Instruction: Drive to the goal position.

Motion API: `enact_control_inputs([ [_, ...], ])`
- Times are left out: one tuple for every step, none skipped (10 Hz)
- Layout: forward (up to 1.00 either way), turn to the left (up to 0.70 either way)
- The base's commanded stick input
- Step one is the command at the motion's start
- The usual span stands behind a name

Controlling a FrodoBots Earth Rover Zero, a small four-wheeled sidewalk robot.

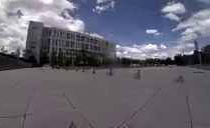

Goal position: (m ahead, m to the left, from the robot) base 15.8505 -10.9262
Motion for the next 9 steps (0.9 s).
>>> enact_control_inputs([
  [0.70, 0.00],
  [0.70, 0.00],
  [0.70, 0.00],
  [0.70, 0.00],
  [0.70, 0.00],
  [0.70, 0.00],
  [0.70, 0.00],
  [0.70, 0.00],
  [0.70, -0.04],
])
